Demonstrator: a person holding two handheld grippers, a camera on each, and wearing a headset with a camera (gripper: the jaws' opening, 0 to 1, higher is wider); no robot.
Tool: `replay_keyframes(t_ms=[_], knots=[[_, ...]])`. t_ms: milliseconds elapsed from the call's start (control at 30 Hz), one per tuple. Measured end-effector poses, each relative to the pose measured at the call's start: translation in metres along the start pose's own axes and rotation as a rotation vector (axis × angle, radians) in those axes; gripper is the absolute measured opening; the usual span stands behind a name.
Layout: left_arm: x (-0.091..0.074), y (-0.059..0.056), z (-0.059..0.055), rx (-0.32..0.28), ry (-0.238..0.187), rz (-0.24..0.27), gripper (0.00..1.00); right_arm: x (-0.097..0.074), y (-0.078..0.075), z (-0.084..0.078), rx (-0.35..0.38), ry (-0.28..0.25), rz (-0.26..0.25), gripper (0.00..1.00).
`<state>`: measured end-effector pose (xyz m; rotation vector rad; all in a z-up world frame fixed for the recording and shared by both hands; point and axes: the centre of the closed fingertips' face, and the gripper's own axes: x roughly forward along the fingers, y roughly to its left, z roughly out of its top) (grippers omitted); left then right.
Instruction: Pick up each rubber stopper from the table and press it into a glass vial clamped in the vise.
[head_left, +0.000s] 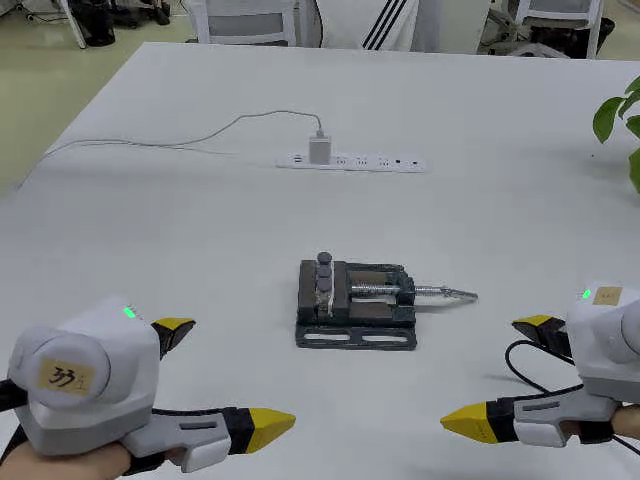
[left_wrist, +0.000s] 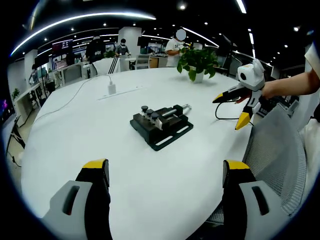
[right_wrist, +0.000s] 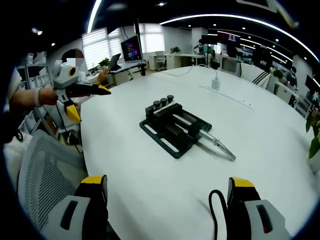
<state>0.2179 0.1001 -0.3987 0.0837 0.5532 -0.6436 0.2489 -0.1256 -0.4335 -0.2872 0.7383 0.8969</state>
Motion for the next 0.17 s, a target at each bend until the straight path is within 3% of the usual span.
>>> replay_keyframes(t_ms=[167], knots=[[-0.0043,-0.0008,0.002,-0.005,-0.007,0.017,0.94,-0.0005,0.0016,-0.0007,-0.004,-0.004,0.008,0.98]])
